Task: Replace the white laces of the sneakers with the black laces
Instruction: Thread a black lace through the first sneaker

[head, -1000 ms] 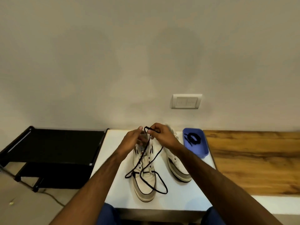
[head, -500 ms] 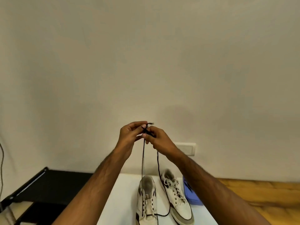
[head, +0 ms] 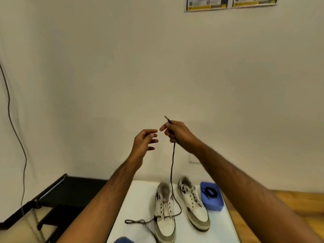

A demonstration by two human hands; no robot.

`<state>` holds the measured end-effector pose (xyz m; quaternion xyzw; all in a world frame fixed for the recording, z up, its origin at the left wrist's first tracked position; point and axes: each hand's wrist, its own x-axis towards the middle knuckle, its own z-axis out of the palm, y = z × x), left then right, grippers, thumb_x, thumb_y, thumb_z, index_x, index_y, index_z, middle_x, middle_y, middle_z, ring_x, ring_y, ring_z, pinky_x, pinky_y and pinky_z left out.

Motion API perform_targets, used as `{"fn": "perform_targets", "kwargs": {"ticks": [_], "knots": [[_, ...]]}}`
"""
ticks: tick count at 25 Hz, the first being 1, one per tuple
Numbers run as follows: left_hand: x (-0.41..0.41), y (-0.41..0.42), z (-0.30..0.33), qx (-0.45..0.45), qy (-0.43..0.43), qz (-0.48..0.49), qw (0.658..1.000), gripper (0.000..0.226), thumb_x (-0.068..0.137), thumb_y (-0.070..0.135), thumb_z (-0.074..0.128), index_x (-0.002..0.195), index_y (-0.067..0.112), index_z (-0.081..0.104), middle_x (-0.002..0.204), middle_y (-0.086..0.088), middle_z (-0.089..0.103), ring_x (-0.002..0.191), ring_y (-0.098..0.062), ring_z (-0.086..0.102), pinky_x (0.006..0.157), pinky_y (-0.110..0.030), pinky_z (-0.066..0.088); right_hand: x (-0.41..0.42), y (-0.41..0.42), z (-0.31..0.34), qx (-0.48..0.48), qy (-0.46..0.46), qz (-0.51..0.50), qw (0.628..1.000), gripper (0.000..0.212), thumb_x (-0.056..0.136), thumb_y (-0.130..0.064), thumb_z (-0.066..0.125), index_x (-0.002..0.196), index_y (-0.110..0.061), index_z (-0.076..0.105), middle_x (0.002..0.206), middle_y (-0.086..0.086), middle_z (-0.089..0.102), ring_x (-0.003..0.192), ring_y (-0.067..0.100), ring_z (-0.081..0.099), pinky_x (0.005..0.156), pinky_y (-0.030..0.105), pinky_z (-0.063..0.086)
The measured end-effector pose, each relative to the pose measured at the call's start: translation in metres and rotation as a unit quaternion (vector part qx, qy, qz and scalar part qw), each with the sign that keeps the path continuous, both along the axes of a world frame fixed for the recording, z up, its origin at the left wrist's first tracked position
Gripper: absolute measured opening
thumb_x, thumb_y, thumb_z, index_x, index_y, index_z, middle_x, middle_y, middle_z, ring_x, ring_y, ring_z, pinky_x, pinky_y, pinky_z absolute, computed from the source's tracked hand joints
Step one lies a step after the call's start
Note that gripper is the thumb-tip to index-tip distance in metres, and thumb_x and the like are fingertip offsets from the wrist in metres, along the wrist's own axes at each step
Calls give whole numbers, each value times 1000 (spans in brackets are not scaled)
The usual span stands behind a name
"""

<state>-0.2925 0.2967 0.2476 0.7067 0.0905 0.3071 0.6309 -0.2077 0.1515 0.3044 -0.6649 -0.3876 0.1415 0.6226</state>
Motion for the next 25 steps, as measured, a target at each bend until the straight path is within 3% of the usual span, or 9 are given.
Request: {"fn": "perform_targets", "kwargs": {"ticks": [4,7,10,14,16,18,20,22,25], "knots": [[-14,24,-111,101,184,11,978,22,101,8,50,103,16,71,97,-2,72,89,-17,68,67,-23,49,14,-2,-52,-50,38,-27,998,46,109,-27,36,95,-4,74,75,3,62,64,13,54,62,25,45],[-22,35,-206,227,327,-43,916,20,92,3,60,92,19,71,98,-2,71,92,-18,67,76,-23,54,25,-2,-124,-129,57,10,990,41,109,-24,40,103,-2,74,68,-1,48,58,10,42,55,24,37],[-31,29,-273,407,406,-220,788,19,86,9,68,100,22,72,109,1,70,100,-12,63,80,-10,45,25,-6,-191,-196,83,38,976,38,108,-26,43,108,-3,73,64,-7,36,53,6,33,50,21,26],[-26,8,-326,583,361,-404,605,43,79,13,70,120,26,63,126,1,59,104,-23,62,83,-34,50,32,-8,-255,-239,124,38,962,39,106,-33,47,109,-3,72,53,-16,40,47,1,35,51,23,23],[-21,-1,-347,678,296,-446,504,49,81,15,73,127,25,59,130,-3,58,104,-27,63,80,-34,47,38,-8,-276,-241,143,41,959,39,105,-36,49,104,-9,76,57,-13,36,50,4,32,51,23,23],[-21,-2,-357,758,247,-412,442,37,82,32,73,118,30,64,114,0,66,102,-27,66,74,-28,46,39,-8,-291,-239,158,41,957,37,105,-34,49,104,-8,76,61,-9,35,52,5,31,51,22,23],[-21,-1,-367,750,248,-399,465,26,82,39,69,105,29,70,102,2,69,100,-27,68,71,-27,49,35,-11,-300,-235,171,43,956,38,106,-34,49,107,-6,75,64,-6,34,54,6,30,51,21,24],[-19,-1,-372,741,243,-406,477,23,87,22,64,109,18,68,111,-7,67,100,-32,65,80,-35,49,31,-15,-305,-230,178,42,956,41,106,-37,48,109,-5,74,65,-6,34,54,6,29,51,20,24],[-18,1,-371,682,251,-384,570,21,90,23,59,106,18,72,113,-2,69,103,-24,64,86,-34,49,30,-21,-306,-228,174,17,958,45,107,-41,43,109,-8,74,64,-10,36,50,2,31,48,18,26]]}}
